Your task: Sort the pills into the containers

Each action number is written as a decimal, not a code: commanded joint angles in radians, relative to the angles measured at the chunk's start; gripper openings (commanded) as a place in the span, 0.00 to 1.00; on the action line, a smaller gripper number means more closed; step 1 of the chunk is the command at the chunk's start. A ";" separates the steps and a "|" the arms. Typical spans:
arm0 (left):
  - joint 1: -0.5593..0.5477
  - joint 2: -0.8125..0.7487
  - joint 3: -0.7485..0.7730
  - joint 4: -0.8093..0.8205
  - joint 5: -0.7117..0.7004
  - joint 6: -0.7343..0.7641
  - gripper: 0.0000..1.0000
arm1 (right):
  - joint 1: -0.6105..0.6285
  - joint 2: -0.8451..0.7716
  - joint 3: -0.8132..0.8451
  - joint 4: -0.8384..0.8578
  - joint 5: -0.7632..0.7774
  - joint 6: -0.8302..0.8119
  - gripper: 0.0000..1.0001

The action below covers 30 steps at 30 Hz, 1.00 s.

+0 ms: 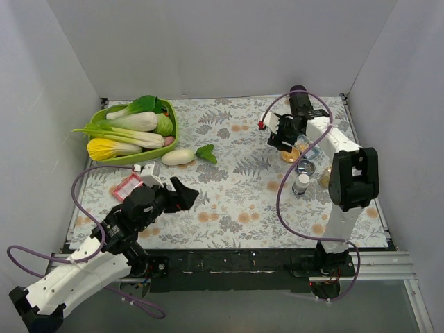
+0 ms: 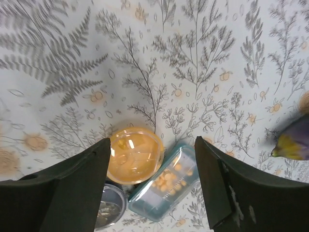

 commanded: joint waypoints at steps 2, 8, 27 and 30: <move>0.004 0.019 0.134 -0.006 -0.062 0.053 0.93 | -0.034 -0.239 0.017 0.008 -0.261 0.366 0.84; 0.006 0.162 0.331 -0.076 -0.127 0.194 0.98 | -0.209 -0.614 -0.279 0.428 -0.222 1.054 0.98; 0.006 0.181 0.513 -0.210 -0.091 0.234 0.98 | -0.318 -0.948 -0.273 0.229 0.160 1.207 0.98; 0.006 0.181 0.520 -0.233 -0.110 0.245 0.98 | -0.320 -0.962 -0.282 0.229 0.148 1.202 0.98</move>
